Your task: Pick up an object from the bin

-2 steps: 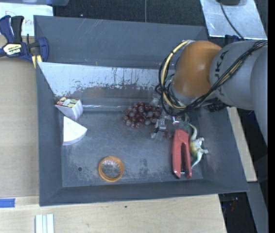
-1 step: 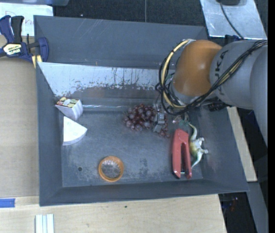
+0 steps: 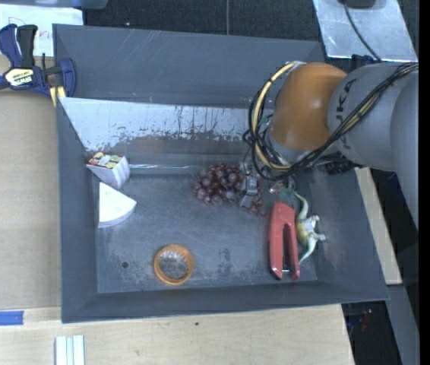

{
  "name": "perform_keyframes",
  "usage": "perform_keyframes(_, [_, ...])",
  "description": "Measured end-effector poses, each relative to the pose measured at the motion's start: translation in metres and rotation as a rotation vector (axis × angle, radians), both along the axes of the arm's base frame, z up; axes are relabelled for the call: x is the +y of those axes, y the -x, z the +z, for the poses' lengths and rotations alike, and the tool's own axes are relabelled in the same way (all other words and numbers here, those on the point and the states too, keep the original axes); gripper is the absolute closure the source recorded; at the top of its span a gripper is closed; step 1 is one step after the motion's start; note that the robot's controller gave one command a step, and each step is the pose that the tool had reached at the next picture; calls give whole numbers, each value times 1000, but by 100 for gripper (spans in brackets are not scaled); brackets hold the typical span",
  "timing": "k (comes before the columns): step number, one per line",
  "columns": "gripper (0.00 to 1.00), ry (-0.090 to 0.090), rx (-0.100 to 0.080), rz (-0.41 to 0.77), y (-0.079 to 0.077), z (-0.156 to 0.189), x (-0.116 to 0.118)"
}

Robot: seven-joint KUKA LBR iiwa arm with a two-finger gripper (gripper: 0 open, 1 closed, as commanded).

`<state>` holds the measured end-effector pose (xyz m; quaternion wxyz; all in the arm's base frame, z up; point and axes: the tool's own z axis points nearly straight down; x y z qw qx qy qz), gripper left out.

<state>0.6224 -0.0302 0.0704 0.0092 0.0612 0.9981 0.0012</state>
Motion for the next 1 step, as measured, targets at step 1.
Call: perform_keyframes(1, [100,-1,4,-1,2,10,0])
